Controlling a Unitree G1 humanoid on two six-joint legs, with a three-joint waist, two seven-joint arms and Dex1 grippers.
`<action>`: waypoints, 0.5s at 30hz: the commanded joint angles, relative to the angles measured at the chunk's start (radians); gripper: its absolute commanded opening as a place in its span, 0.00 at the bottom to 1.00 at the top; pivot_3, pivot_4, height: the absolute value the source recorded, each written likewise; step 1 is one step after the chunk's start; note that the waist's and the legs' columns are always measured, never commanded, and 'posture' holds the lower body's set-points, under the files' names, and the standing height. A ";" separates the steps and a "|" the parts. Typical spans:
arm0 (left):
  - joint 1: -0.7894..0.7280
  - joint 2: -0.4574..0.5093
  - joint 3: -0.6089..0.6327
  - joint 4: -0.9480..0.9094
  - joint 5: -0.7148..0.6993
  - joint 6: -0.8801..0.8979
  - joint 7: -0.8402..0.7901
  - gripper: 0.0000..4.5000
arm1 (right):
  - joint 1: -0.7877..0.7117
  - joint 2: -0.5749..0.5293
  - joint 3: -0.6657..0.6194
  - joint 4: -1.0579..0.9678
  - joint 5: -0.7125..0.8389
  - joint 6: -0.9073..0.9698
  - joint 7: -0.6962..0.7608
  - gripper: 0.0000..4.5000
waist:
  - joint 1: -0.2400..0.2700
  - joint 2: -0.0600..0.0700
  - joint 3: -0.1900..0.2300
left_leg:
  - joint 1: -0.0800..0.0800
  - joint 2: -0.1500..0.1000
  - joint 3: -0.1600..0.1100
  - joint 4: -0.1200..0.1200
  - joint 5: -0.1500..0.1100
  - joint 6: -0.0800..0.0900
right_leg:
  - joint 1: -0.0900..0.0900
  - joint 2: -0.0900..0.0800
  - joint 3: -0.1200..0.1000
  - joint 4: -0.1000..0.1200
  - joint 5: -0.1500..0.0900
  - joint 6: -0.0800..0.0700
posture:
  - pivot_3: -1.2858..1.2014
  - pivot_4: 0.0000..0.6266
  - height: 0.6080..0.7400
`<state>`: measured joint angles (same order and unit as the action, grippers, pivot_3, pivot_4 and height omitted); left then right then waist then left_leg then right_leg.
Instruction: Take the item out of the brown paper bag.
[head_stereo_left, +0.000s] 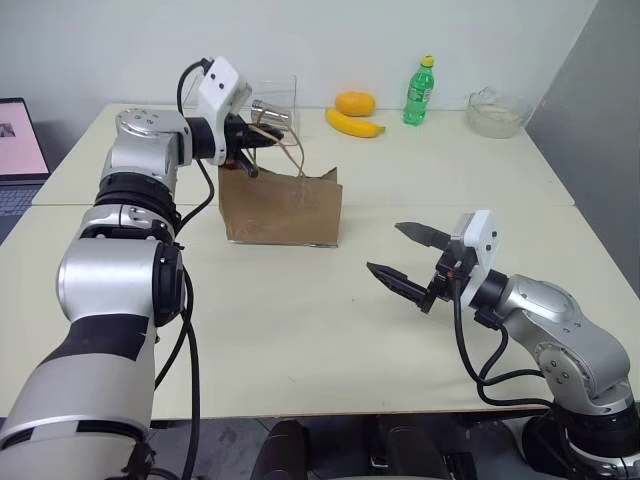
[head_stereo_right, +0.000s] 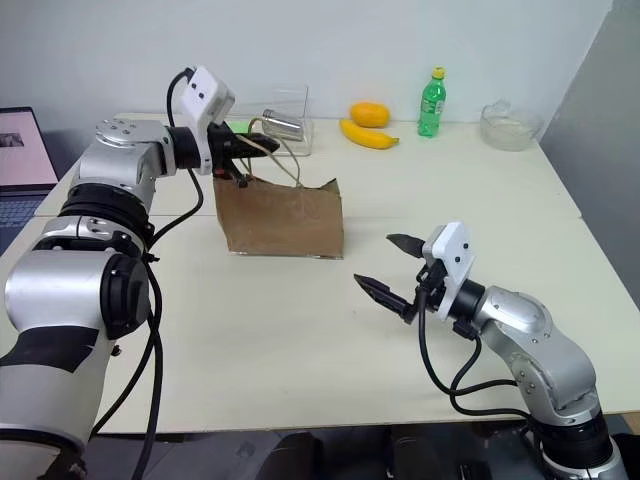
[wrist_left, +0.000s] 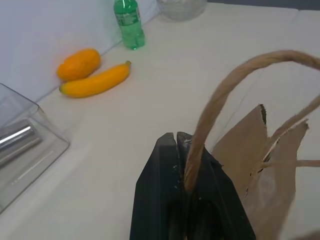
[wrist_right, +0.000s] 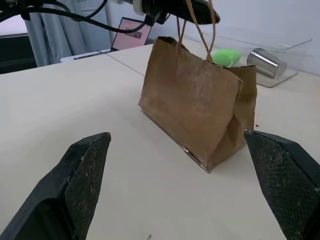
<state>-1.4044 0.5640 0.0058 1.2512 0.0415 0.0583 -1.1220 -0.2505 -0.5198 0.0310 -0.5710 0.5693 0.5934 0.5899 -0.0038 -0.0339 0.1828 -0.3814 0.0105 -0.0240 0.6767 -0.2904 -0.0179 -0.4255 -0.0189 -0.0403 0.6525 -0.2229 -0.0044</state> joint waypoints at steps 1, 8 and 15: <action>-0.010 0.017 -0.008 -0.060 0.003 -0.002 -0.016 0.01 | -0.011 0.001 -0.003 -0.018 0.000 -0.015 0.010 1.00 | 0.000 0.000 0.000 | 0.000 0.000 0.000 0.000 0.000 0.000 | 0.000 0.000 0.000 0.000 0.000 0.000 | 0.52 0.24 1.00; 0.011 0.048 0.000 -0.086 -0.001 0.023 -0.042 0.33 | -0.015 0.002 0.008 -0.010 -0.006 -0.025 0.018 1.00 | -0.002 0.000 0.000 | 0.001 0.000 0.000 0.000 0.000 0.000 | 0.000 0.000 0.001 0.002 0.000 0.000 | 0.52 0.24 1.00; 0.181 0.138 0.021 -0.338 -0.026 0.013 -0.045 0.81 | -0.033 0.005 0.032 0.015 -0.033 -0.046 0.037 1.00 | -0.007 0.000 0.000 | 0.003 0.002 0.000 0.001 0.000 0.000 | 0.000 0.000 0.003 0.007 0.000 0.000 | 0.52 0.24 1.00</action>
<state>-1.2481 0.6738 0.0058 1.0202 0.0422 0.0772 -1.1669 -0.2665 -0.5184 0.0639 -0.5436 0.5383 0.5735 0.6129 -0.0110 -0.0338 0.1827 -0.3782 0.0126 -0.0239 0.6773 -0.2904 -0.0179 -0.4259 -0.0194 -0.0378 0.6592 -0.2231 -0.0046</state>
